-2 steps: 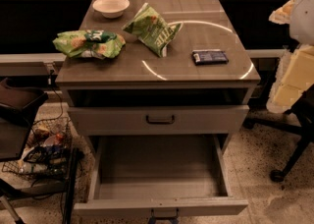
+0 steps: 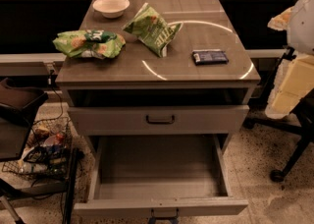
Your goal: Close middle drawer
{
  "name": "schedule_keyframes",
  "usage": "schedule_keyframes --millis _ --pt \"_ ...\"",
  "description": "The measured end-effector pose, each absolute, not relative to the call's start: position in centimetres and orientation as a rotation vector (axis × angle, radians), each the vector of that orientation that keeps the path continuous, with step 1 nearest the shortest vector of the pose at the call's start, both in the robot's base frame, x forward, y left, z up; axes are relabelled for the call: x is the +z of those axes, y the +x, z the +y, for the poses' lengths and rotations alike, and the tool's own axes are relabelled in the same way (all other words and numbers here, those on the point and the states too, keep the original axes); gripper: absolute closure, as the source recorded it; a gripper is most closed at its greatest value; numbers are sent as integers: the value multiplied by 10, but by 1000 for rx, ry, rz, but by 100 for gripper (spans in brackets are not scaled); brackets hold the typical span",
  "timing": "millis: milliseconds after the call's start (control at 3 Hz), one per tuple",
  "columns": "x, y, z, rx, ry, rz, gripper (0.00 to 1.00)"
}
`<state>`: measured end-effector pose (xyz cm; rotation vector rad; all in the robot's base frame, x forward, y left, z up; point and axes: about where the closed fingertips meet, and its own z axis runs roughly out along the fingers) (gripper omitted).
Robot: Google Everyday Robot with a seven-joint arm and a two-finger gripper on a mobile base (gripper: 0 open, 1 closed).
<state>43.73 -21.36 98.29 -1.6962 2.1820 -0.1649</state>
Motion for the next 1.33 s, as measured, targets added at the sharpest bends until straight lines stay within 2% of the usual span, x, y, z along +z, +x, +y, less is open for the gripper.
schedule_keyframes --millis 667,1000,1333 --pt "904 420 -228 -170 -1786 2181 0" --pt "859 401 -229 -147 -1837 2150 18" --pt "803 380 -237 -94 -1850 2183 42"
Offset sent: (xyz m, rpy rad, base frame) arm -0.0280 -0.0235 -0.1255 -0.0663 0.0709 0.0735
